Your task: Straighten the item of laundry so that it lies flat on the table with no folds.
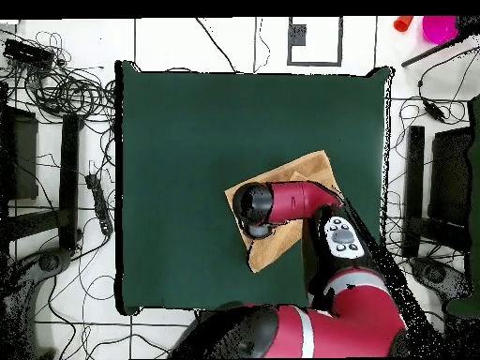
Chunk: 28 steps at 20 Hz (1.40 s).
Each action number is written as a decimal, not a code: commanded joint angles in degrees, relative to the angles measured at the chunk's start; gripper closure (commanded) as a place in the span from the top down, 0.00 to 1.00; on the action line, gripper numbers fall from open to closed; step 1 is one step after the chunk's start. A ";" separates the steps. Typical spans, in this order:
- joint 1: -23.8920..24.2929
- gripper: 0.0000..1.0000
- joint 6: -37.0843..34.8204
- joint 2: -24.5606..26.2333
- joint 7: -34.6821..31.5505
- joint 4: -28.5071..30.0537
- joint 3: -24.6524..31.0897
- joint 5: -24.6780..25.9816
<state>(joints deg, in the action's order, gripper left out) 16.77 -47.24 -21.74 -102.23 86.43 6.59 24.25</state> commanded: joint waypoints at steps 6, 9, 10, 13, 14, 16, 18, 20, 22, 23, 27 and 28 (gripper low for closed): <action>0.16 1.00 -1.95 6.78 1.66 -10.79 3.84 1.21; 0.48 1.00 -3.47 5.81 2.95 -10.54 3.89 1.69; 0.65 1.00 -4.12 5.51 3.63 -10.48 3.95 1.88; 1.62 1.00 -3.94 4.67 4.31 -9.49 4.48 1.50; 1.83 1.00 -3.87 4.47 4.46 -9.22 4.54 1.51; 1.78 1.00 -3.57 4.44 4.11 -8.87 4.28 1.85; 1.22 1.00 -2.98 4.43 2.92 -8.73 3.75 2.12; 0.54 0.00 -2.85 4.46 1.55 -8.66 3.16 2.19; 0.61 0.00 -2.62 4.44 1.83 -8.58 3.23 2.39; 0.64 0.00 -2.51 4.43 1.96 -8.54 3.26 2.49; 0.76 0.00 -3.17 4.37 2.31 -8.47 3.41 2.43; 0.73 0.00 -3.77 4.39 2.65 -8.65 3.39 2.49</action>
<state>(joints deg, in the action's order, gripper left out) 17.33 -54.08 -19.69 -102.23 81.67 6.95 24.24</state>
